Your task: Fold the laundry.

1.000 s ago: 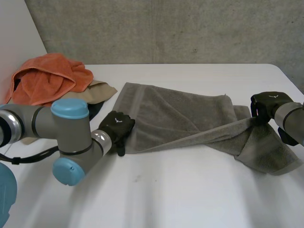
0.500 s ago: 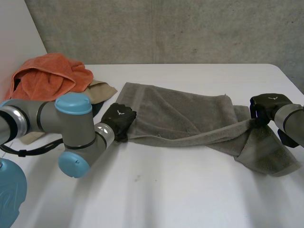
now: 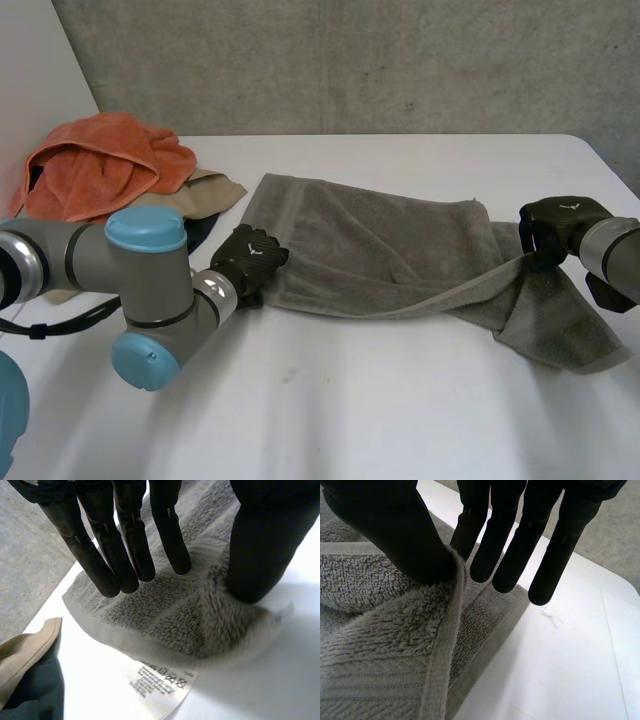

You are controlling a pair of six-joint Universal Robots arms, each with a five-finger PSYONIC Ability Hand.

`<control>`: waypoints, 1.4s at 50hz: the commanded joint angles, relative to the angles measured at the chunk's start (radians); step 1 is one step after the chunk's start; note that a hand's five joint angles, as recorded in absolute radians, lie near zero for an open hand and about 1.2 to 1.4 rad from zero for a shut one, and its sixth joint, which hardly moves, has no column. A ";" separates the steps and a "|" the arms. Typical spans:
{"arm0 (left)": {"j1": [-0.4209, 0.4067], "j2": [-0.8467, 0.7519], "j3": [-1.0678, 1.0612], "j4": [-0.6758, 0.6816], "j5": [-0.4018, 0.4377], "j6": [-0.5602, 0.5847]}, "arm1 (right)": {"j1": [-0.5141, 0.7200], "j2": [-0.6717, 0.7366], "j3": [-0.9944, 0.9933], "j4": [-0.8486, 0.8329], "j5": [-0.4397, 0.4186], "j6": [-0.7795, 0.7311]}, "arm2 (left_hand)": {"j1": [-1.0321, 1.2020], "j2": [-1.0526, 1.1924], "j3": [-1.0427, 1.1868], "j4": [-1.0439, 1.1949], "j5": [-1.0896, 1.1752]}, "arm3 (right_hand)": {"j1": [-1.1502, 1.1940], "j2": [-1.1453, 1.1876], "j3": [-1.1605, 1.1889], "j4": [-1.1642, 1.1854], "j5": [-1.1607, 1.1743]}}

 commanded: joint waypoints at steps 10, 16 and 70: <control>0.010 0.059 -0.008 -0.052 -0.011 -0.035 | -0.004 -0.022 0.000 0.016 -0.004 0.000 | 0.620 0.615 0.614 0.616 0.622 | 0.265 0.221 0.209 0.202 0.234; 0.010 0.234 -0.157 -0.168 -0.017 0.013 | 0.011 -0.059 0.019 0.127 -0.070 -0.113 | 0.620 0.615 0.614 0.616 0.622 | 0.265 0.221 0.209 0.202 0.234; 0.162 0.259 -0.241 0.294 -0.053 -0.285 | 0.082 0.031 0.137 -0.356 -0.130 -0.333 | 0.620 0.615 0.614 0.616 0.622 | 0.265 0.221 0.209 0.202 0.234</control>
